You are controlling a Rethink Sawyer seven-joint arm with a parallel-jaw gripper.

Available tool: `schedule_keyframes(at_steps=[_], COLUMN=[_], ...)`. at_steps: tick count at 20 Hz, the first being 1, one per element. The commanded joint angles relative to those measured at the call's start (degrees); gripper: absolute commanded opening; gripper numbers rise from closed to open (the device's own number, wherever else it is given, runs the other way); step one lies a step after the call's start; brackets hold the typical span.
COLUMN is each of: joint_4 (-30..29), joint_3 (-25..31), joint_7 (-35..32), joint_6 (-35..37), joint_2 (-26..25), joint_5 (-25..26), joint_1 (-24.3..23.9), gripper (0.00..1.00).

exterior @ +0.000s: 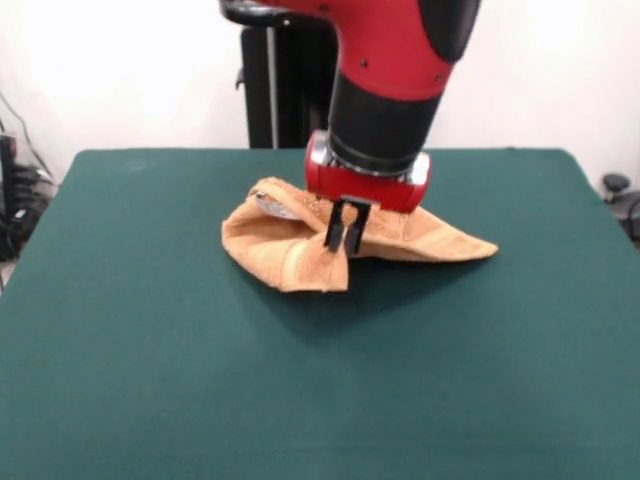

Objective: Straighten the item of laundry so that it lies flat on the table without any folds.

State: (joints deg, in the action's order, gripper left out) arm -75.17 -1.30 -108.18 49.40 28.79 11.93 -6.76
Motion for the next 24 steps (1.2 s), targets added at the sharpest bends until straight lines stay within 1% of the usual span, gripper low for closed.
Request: schedule_keyframes(at_steps=[1,4,8,13,16,19,20,23,24], joint_4=[-7.0,-9.3,-10.4,-9.7,-9.1,-9.9,-9.1,-6.4,-6.8], joint_3=[1.7,0.9,-0.7,-1.7,-2.5,-3.8,-4.2,-4.8,-4.9], joint_7=[-7.1,-8.8,-10.8,-11.0,-11.4,-12.3,-11.9,-11.9,-12.0], joint_6=[8.9,10.9,13.8,18.3,22.8,24.2,24.9,30.3,30.3], joint_2=[4.2,7.4,10.4,12.4,14.4,16.9,17.3,17.8,18.4], joint_5=[-3.5,-5.2,-6.4,-7.3,-8.1,-8.7,-8.1,-8.2,-8.7], joint_1=[2.8,3.2,4.5,4.9,5.1,5.6,5.7,5.3,5.0], gripper=[0.00,0.00,0.00,0.00,0.00,0.00,0.00,0.00,0.00])
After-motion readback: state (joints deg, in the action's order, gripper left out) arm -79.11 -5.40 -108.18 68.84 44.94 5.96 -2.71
